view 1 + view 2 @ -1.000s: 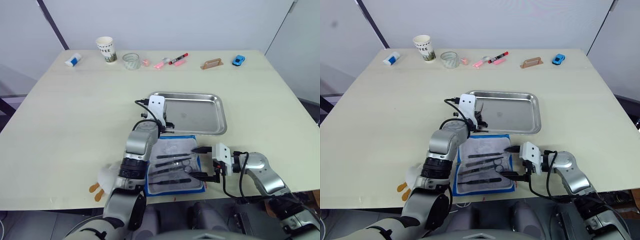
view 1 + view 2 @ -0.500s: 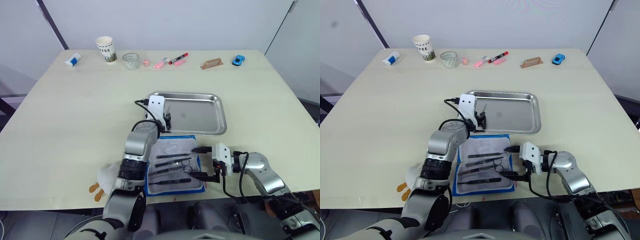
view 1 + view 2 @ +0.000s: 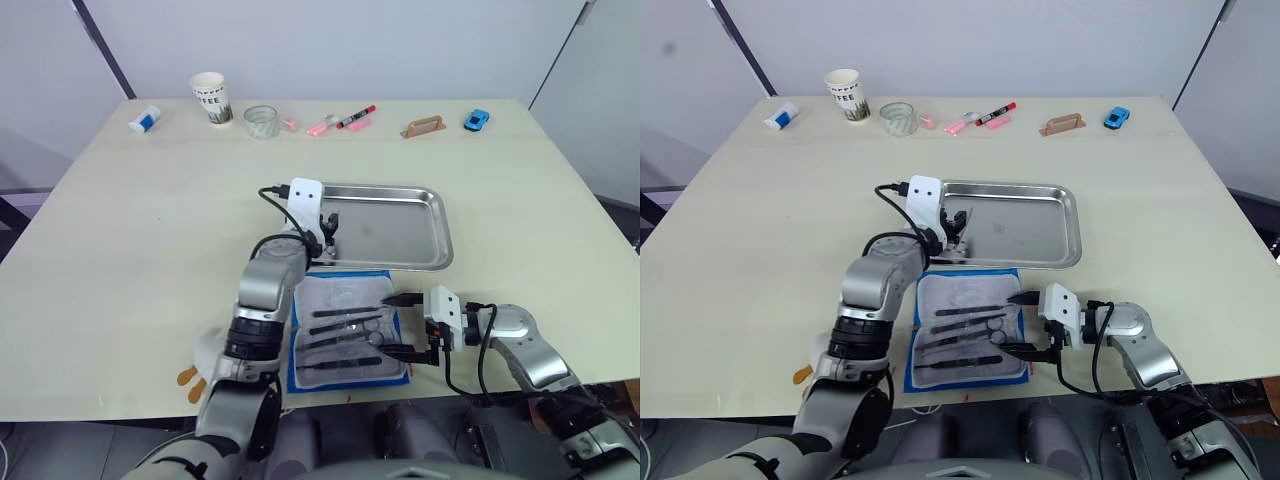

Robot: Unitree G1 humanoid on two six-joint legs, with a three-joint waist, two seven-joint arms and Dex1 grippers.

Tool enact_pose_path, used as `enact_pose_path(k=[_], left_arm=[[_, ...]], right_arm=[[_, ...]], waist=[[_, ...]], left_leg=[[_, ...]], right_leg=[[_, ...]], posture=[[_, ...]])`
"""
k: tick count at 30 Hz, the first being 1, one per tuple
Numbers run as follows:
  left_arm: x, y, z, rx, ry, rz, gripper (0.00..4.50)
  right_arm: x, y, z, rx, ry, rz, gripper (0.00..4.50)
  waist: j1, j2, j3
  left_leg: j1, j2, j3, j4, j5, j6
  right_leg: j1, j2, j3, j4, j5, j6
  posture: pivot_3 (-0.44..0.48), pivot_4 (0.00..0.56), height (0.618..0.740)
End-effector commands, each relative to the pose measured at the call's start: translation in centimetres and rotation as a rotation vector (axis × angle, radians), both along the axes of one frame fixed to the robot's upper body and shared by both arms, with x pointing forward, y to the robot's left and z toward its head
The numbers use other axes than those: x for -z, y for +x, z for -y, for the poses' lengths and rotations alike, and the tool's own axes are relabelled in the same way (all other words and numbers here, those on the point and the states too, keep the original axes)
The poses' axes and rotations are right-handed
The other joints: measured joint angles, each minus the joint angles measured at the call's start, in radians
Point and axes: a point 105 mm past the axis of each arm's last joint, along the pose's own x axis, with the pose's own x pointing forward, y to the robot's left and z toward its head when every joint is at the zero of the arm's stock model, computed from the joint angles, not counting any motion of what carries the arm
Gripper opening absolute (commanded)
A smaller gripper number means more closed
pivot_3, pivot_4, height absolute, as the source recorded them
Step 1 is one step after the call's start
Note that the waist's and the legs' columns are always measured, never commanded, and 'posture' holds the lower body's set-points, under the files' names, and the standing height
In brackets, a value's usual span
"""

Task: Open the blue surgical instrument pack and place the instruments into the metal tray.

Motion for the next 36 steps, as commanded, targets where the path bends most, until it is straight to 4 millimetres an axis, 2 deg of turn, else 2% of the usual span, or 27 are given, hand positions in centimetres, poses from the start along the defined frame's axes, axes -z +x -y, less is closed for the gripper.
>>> enact_pose_path(k=[1,10,14,17,19,21,24,26,32,36], left_arm=[[-3.4,-1.0,0.7,0.145,-0.047,0.110,2.52],[-4.2,-3.0,-3.3,0.450,-0.009,0.138,2.52],[-4.5,-6.4,-5.4,0.784,-0.011,0.123,2.52],[-4.3,-7.5,-7.2,0.891,0.044,0.101,2.52],[-3.7,-8.7,-8.5,1.003,0.133,0.073,2.52],[-2.7,-10.1,-9.3,1.123,0.208,0.017,2.52],[-2.1,-11.2,-9.2,1.227,0.239,-0.024,2.52],[-1.0,-11.9,-8.9,1.299,0.320,-0.072,2.52],[0.4,-12.1,-6.7,1.370,0.317,-0.022,2.52],[1.7,-12.4,-6.1,1.395,0.314,-0.021,2.52]], right_arm=[[7.9,-2.9,2.0,0.056,-0.239,-0.266,4.50],[7.8,-2.9,2.0,0.054,-0.237,-0.264,4.50],[7.8,-2.8,2.0,0.055,-0.235,-0.262,4.50],[7.8,-2.9,2.0,0.056,-0.235,-0.263,4.50],[7.8,-2.9,2.1,0.058,-0.235,-0.263,4.50],[7.8,-2.8,2.2,0.060,-0.236,-0.263,4.50],[7.8,-2.8,2.2,0.060,-0.235,-0.262,4.50],[7.7,-2.8,2.1,0.060,-0.234,-0.261,4.50],[7.7,-2.9,2.2,0.062,-0.233,-0.263,4.50],[7.8,-3.0,2.3,0.064,-0.234,-0.265,4.50]], waist=[[-0.003,0.000,0.000],[-0.012,0.004,0.004],[-0.018,0.004,0.004],[-0.017,0.003,0.004],[-0.017,0.004,0.004],[-0.018,0.003,0.004],[-0.015,0.002,0.004],[-0.013,0.002,0.004],[-0.011,0.002,0.004],[-0.011,0.003,0.004]], left_leg=[[0.000,0.000,0.000,-0.001,0.001,-0.002],[0.000,0.000,-0.001,-0.009,0.006,-0.010],[0.000,0.000,-0.002,-0.012,0.006,-0.011],[0.000,0.001,-0.002,-0.013,0.007,-0.011],[0.000,0.002,-0.003,-0.014,0.007,-0.011],[0.000,0.004,-0.004,-0.015,0.007,-0.011],[0.000,0.009,-0.001,-0.017,0.007,-0.011],[0.000,0.011,-0.001,-0.017,0.007,-0.011],[0.000,0.012,0.001,-0.017,0.007,-0.011],[0.000,0.012,0.002,-0.017,0.007,-0.010]], right_leg=[[0.000,0.000,-0.001,0.000,0.000,0.000],[-0.001,-0.001,-0.006,-0.004,0.000,0.000],[-0.001,-0.002,-0.006,-0.005,0.000,-0.001],[-0.001,-0.002,-0.008,-0.008,-0.001,-0.002],[-0.001,-0.002,-0.009,-0.013,0.001,-0.009],[-0.001,-0.003,-0.008,-0.013,0.001,-0.009],[-0.003,-0.004,-0.008,-0.014,0.001,-0.010],[-0.003,-0.004,-0.009,-0.015,0.001,-0.010],[-0.003,-0.004,-0.008,-0.014,0.001,-0.010],[-0.003,-0.003,-0.008,-0.014,0.001,-0.010]], posture=[[0.000,0.150,0.740],[0.000,0.150,0.740],[0.000,0.150,0.740],[0.000,0.150,0.740],[0.000,0.150,0.740],[0.000,0.150,0.740],[0.000,0.150,0.740],[0.000,0.150,0.740],[0.000,0.150,0.740],[0.000,0.150,0.740]])
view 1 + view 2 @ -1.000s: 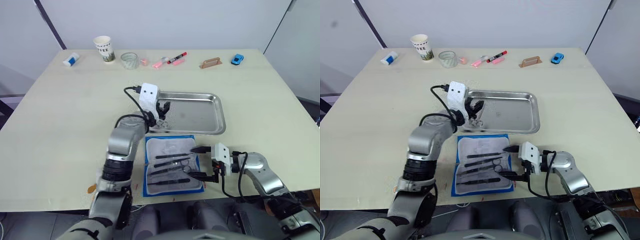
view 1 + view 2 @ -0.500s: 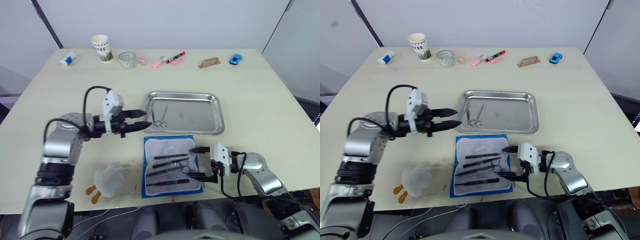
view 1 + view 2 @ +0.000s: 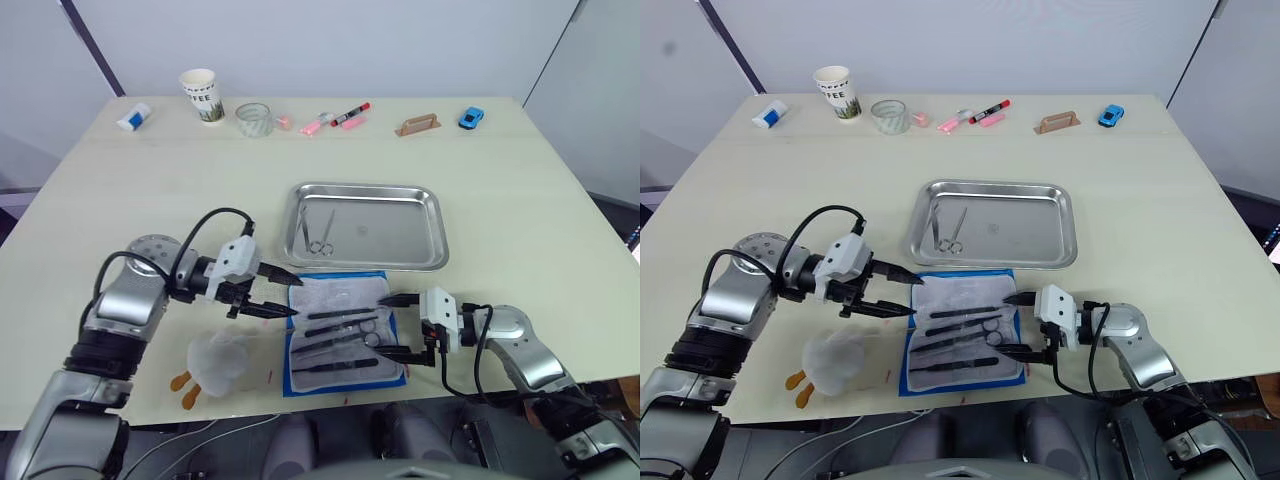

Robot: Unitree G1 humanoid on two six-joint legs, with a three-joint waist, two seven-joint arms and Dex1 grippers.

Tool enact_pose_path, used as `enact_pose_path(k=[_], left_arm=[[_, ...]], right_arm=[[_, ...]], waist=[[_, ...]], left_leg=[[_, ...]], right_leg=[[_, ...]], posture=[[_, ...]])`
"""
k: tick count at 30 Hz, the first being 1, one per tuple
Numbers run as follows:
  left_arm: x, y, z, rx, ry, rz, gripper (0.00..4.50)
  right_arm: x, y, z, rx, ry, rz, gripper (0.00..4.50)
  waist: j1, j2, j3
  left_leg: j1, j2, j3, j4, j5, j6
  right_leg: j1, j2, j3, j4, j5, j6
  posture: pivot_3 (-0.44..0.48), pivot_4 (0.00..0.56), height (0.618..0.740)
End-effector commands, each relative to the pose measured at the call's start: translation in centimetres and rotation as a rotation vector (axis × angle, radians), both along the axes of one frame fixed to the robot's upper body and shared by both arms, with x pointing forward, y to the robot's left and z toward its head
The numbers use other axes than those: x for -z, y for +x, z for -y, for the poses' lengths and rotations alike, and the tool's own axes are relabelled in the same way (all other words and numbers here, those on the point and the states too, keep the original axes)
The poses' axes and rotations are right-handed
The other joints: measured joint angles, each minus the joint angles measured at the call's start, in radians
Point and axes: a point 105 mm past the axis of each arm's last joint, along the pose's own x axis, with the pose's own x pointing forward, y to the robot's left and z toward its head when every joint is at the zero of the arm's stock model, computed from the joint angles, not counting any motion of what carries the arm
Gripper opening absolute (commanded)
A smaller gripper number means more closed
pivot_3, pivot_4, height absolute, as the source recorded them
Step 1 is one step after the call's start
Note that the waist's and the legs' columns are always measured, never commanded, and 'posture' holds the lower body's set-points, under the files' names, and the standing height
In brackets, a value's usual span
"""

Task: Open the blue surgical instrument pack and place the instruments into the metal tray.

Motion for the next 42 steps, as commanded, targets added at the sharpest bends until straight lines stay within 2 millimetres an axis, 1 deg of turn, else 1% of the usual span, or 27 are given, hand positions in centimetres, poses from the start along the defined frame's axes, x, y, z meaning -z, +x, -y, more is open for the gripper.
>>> enact_pose_path(k=[1,6,11,15,18,19,20,22,23,27,30,33,36,42], left_arm=[[0.6,-0.5,0.4,0.054,0.004,0.011,2.52],[1.9,-0.6,1.1,0.062,-0.002,0.008,2.52],[1.9,-0.3,2.0,0.058,-0.024,0.009,2.52],[1.9,0.1,2.2,0.040,-0.028,0.010,2.52],[1.9,0.3,2.1,0.034,-0.022,0.006,1.75],[1.9,0.3,2.0,0.032,-0.020,0.006,1.57],[2.0,0.4,2.0,0.028,-0.018,0.008,0.86],[2.1,0.4,1.8,0.023,-0.014,0.006,0.48],[2.2,0.4,1.8,0.020,-0.013,0.005,0.05],[2.5,0.4,1.6,0.015,-0.004,0.003,0.05],[2.8,0.2,1.6,0.015,-0.004,-0.002,0.05],[3.0,0.1,1.6,0.015,-0.003,-0.002,0.05],[3.2,0.1,1.6,0.007,-0.006,-0.001,0.05],[3.3,0.3,1.8,-0.016,-0.023,-0.002,0.05]], right_arm=[[7.7,-2.8,2.8,0.074,-0.240,-0.271,4.50],[7.6,-2.7,2.7,0.083,-0.215,-0.274,4.50],[7.8,-2.9,2.5,0.086,-0.191,-0.281,4.50],[7.9,-3.0,2.5,0.093,-0.180,-0.287,4.50],[7.9,-3.0,2.5,0.092,-0.180,-0.286,4.50],[7.9,-3.0,2.5,0.092,-0.180,-0.286,4.50],[7.9,-3.0,2.5,0.093,-0.177,-0.285,4.50],[7.7,-2.8,2.4,0.100,-0.158,-0.283,4.50],[7.7,-2.8,2.3,0.106,-0.146,-0.284,4.50],[7.7,-2.9,2.3,0.116,-0.126,-0.296,4.50],[7.4,-3.0,2.0,0.144,-0.080,-0.301,4.50],[7.3,-3.4,1.8,0.156,-0.054,-0.311,4.50],[7.4,-3.9,1.7,0.147,-0.049,-0.315,4.50],[7.5,-4.3,1.7,0.113,-0.075,-0.299,4.50]], waist=[[0.000,0.000,0.000],[0.001,0.000,0.000],[0.001,0.000,0.000],[0.001,-0.001,-0.001],[0.001,-0.002,-0.001],[0.001,-0.002,-0.001],[0.001,-0.002,-0.001],[0.001,-0.002,-0.001],[0.001,-0.003,-0.002],[0.002,-0.005,-0.003],[0.005,-0.006,-0.004],[0.008,-0.007,-0.004],[0.015,-0.007,-0.004],[0.019,-0.007,-0.004]], left_leg=[[0.000,0.000,0.000,0.000,0.000,0.000],[0.000,0.000,0.000,0.000,0.000,0.000],[0.000,0.000,0.000,0.000,0.000,0.000],[0.000,0.000,0.002,0.000,0.000,0.000],[0.000,-0.001,0.002,0.000,0.000,0.000],[0.000,-0.001,0.002,0.000,0.000,0.000],[0.000,-0.001,0.002,0.000,0.000,0.000],[0.000,0.000,0.002,0.000,0.000,0.000],[0.000,0.000,0.002,0.000,0.000,0.000],[0.000,0.000,0.002,0.000,0.000,0.000],[0.000,0.000,0.002,0.000,0.000,0.000],[0.000,0.000,0.001,0.000,0.000,0.000],[0.000,0.000,0.001,0.000,0.000,0.000],[0.000,0.000,0.001,0.000,0.000,0.000]], right_leg=[[0.000,0.000,0.000,0.000,0.000,0.000],[0.000,0.001,0.000,0.000,0.000,0.000],[0.000,0.001,-0.001,0.000,0.000,0.000],[0.000,0.003,-0.002,0.000,0.000,0.000],[0.000,0.003,-0.002,0.000,0.000,0.000],[0.000,0.003,-0.002,0.000,0.000,0.000],[0.000,0.003,-0.002,0.000,0.000,0.000],[0.000,0.003,-0.002,0.000,0.000,0.000],[0.000,0.003,-0.002,0.000,0.000,0.000],[0.000,0.004,-0.003,0.000,0.000,0.000],[0.000,0.003,-0.002,0.000,0.000,0.000],[0.001,0.001,-0.002,0.000,0.000,0.000],[0.000,0.001,-0.001,-0.001,0.000,0.000],[0.000,0.001,-0.002,-0.001,0.000,0.000]], posture=[[0.000,0.150,0.740],[0.000,0.150,0.740],[0.000,0.150,0.740],[0.000,0.150,0.740],[0.000,0.150,0.740],[0.000,0.150,0.740],[0.000,0.150,0.740],[0.000,0.150,0.740],[0.000,0.150,0.740],[0.000,0.150,0.740],[0.000,0.150,0.740],[0.000,0.150,0.740],[0.000,0.150,0.740],[0.000,0.150,0.740]])
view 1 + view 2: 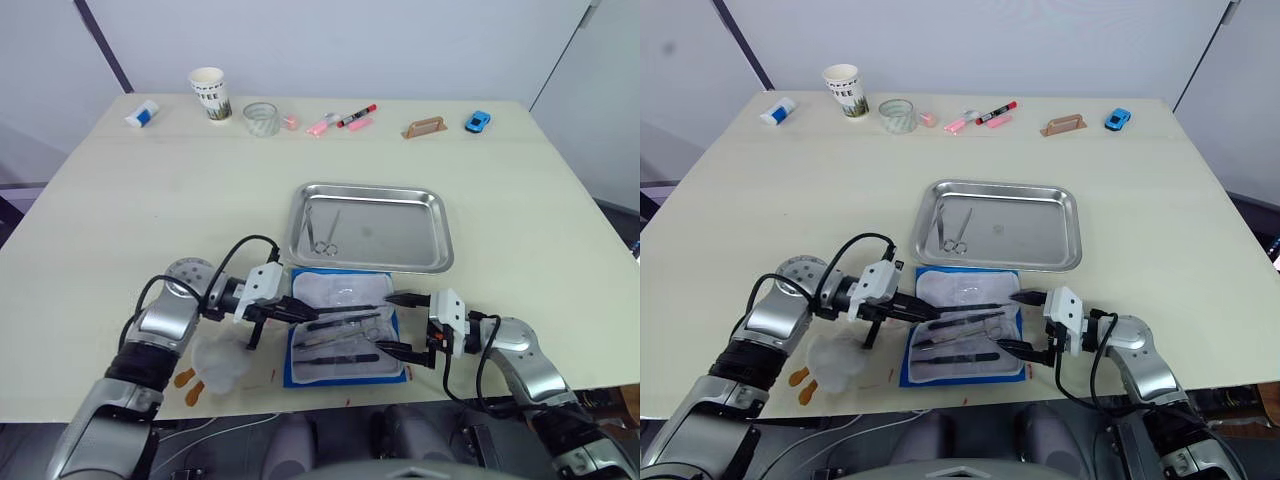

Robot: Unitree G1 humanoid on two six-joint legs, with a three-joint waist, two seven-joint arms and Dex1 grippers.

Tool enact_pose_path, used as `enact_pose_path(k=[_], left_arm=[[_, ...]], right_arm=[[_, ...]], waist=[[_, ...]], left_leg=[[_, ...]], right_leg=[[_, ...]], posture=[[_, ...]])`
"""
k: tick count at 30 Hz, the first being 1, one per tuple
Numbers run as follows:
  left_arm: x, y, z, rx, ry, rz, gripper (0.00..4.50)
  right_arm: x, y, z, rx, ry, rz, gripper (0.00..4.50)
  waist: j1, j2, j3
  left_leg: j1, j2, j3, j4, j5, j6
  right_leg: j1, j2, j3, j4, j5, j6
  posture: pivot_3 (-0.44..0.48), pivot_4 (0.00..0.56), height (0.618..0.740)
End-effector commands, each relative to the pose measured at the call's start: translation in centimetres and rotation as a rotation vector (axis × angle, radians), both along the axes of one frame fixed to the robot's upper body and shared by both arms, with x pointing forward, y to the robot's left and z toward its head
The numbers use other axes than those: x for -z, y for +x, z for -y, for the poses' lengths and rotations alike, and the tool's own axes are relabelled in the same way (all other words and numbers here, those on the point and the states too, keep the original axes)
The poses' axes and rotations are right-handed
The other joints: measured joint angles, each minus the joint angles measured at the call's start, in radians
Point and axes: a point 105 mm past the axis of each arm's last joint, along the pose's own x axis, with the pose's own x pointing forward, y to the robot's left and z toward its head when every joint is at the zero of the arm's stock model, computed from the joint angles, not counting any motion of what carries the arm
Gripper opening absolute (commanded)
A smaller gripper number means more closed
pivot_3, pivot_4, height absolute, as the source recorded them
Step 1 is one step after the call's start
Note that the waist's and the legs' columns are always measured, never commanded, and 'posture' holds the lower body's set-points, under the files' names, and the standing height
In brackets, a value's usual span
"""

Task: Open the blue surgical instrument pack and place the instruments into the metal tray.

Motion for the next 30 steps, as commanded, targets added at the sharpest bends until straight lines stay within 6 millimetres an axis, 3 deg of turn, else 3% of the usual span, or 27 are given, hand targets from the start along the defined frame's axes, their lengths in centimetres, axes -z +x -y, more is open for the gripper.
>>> enact_pose_path(k=[1,28,30], left_arm=[[-0.4,0.2,0.1,-0.010,-0.021,0.025,0.05],[0.6,0.7,-0.3,-0.034,-0.036,0.022,0.05],[0.0,0.6,-0.2,-0.026,-0.075,0.032,0.55]], right_arm=[[7.3,-4.1,1.2,-0.011,-0.168,-0.290,4.50],[7.6,-4.3,1.3,-0.056,-0.204,-0.281,4.50],[7.6,-4.3,1.4,-0.054,-0.205,-0.282,4.50]], waist=[[0.000,0.000,0.000],[0.005,0.000,0.000],[0.005,0.000,0.000]], left_leg=[[0.000,0.000,0.000,0.000,0.000,0.000],[-0.001,-0.001,0.002,0.000,0.000,0.000],[-0.001,-0.001,0.002,0.000,0.000,0.000]], right_leg=[[0.000,0.000,0.000,0.000,0.000,0.000],[0.001,0.000,-0.001,-0.001,0.000,0.000],[0.001,0.001,-0.002,-0.001,0.000,0.000]], posture=[[0.000,0.150,0.740],[0.000,0.150,0.740],[0.000,0.150,0.740]])
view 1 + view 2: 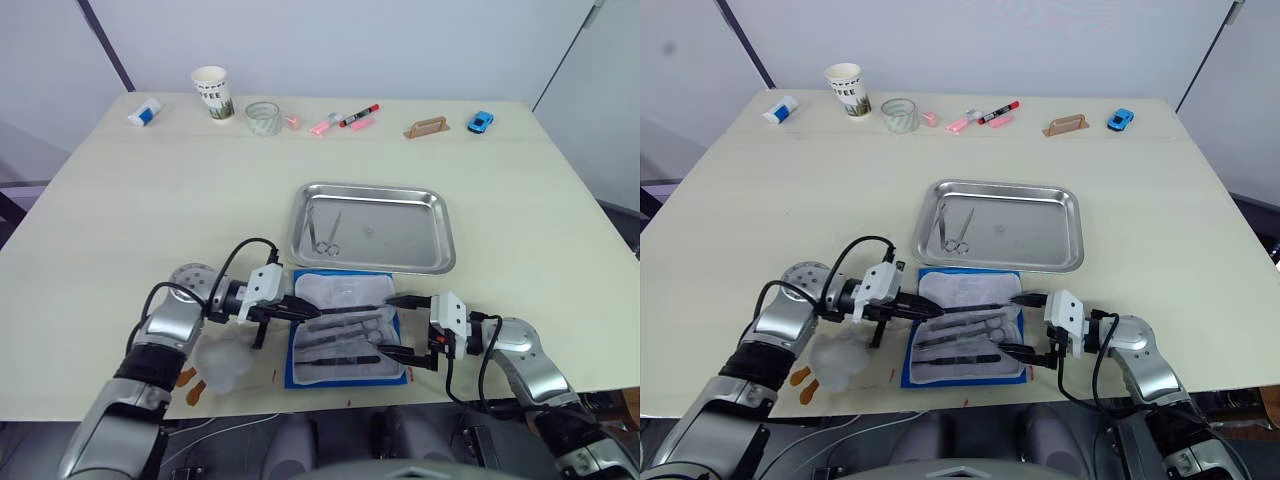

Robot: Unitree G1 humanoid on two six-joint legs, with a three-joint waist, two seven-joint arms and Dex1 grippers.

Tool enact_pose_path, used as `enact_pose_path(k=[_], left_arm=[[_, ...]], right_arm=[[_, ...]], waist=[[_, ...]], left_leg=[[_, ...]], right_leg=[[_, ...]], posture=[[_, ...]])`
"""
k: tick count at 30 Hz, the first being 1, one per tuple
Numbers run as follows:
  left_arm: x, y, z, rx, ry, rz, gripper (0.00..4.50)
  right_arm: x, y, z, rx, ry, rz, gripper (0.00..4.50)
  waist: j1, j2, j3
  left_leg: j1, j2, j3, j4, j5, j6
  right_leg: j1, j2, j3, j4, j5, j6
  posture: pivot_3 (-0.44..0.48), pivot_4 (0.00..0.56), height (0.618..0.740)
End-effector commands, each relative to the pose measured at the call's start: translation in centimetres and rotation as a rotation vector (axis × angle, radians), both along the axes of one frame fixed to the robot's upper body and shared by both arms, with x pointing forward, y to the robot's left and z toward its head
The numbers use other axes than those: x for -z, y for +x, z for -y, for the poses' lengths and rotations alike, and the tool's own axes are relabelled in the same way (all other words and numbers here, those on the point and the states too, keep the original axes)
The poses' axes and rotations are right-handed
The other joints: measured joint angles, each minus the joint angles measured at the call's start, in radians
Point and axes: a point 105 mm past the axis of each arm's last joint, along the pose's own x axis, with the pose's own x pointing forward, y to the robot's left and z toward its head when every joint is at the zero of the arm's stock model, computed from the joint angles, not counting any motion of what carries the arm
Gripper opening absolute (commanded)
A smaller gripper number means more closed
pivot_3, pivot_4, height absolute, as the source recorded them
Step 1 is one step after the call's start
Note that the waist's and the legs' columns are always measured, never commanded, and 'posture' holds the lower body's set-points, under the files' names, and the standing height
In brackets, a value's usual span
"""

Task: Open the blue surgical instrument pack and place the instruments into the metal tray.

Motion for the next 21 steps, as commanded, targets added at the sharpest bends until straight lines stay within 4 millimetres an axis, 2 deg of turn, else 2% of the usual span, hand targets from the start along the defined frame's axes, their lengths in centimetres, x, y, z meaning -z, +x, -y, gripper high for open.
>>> enact_pose_path(k=[1,2,8,21], left_arm=[[-1.1,0.0,0.0,0.009,-0.053,0.021,0.83],[-1.4,0.0,0.0,0.007,-0.066,0.021,1.06],[-1.5,0.0,0.3,0.003,-0.062,0.042,1.06],[-0.2,0.6,1.6,0.000,-0.025,0.041,1.06]], right_arm=[[7.5,-3.9,1.2,-0.010,-0.185,-0.303,4.50],[7.6,-3.9,1.2,-0.011,-0.186,-0.304,4.50],[7.6,-3.7,1.1,-0.012,-0.187,-0.301,4.50],[7.7,-3.5,1.3,-0.003,-0.191,-0.299,4.50]], waist=[[0.000,0.000,0.000],[0.000,0.000,0.000],[0.000,0.000,0.000],[0.000,-0.001,-0.001]], left_leg=[[0.000,0.000,0.000,0.000,0.000,0.000],[0.000,0.000,0.000,0.000,0.000,0.000],[0.000,0.000,0.000,0.000,0.000,0.000],[0.000,-0.001,0.000,0.001,0.000,0.000]], right_leg=[[0.000,0.000,0.000,0.000,0.000,0.000],[0.000,0.000,0.000,0.000,0.000,0.000],[0.000,0.000,0.000,0.000,0.000,0.000],[0.001,0.001,0.000,0.000,0.001,0.001]], posture=[[0.000,0.150,0.740],[0.000,0.150,0.740],[0.000,0.150,0.740],[0.000,0.150,0.740]])
